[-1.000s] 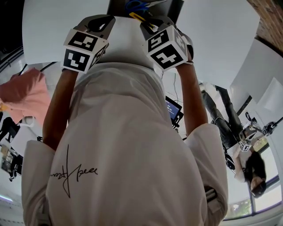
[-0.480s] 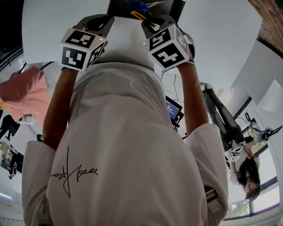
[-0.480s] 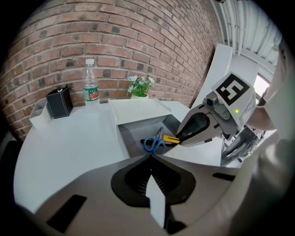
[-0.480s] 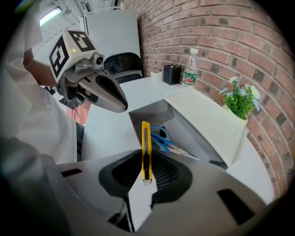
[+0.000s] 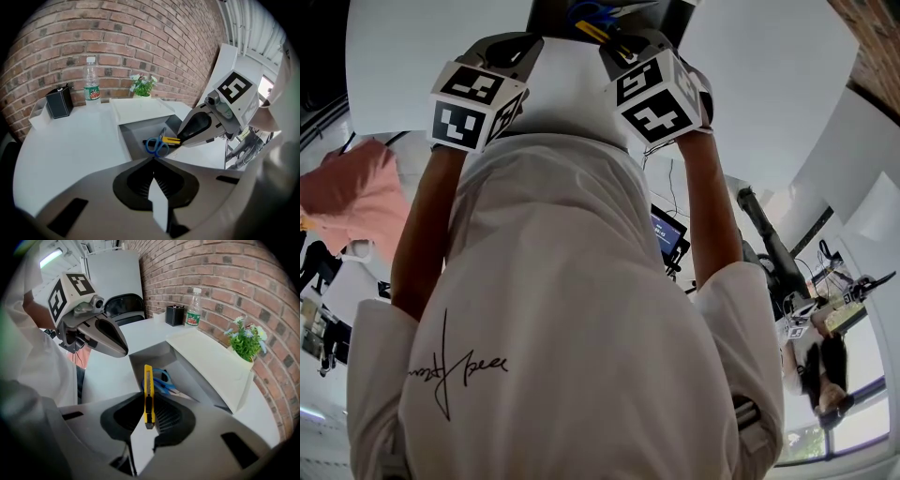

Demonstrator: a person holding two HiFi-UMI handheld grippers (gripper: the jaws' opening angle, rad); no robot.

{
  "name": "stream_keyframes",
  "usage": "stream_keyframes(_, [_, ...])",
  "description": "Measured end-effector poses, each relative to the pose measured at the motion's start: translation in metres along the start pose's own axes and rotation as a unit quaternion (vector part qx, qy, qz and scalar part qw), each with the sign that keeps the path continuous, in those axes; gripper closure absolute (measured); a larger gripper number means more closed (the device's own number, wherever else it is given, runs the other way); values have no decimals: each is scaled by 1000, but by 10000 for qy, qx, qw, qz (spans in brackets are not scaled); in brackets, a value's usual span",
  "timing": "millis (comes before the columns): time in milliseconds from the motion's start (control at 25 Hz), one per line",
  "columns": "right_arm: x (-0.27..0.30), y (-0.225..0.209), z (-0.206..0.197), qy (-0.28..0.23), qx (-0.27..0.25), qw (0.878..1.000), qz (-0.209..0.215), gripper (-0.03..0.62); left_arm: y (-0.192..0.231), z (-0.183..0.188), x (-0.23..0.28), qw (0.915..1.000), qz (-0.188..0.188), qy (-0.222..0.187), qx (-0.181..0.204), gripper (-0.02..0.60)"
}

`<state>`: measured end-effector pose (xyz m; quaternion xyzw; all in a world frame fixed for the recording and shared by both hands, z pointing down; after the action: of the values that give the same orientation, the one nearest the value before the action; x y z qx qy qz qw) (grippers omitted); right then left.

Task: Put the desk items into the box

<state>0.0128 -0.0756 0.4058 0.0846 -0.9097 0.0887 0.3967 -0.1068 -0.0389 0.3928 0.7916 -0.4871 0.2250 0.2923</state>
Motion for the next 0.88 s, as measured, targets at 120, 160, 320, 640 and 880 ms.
stream_keyframes(120, [1,-1,2,-10,1,10000,6,513,2,-2,1,10000,-11,22,-22,575])
stream_keyframes(160, [1,-1,3,-18,4,10000,8,513,2,-2,1,10000,-18,27,-33,575])
stream_keyframes(320, [4,-4,8,-33,-4,10000,16,513,7,-3,1,10000,-12,41,-46,575])
stream_keyframes(640, [9,-11,11,-27,5,10000,5,513,9,-2,3,9999,-28,85,-63,575])
stream_keyframes(880, [13,-16,9,-16,26,10000,12,513,11,-4,6,9999,-35,127,-80,575])
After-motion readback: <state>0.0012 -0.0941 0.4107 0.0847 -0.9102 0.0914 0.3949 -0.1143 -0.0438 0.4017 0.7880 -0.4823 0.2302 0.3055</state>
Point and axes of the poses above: the fingertips, and each gripper's own axes: x forward along the fingers, y to its left, z out of its top, the point moved 4 cm from there along -x, backward along the fingers, and after that the axes turned 14 degrees about -y, right-handed, at the moved point
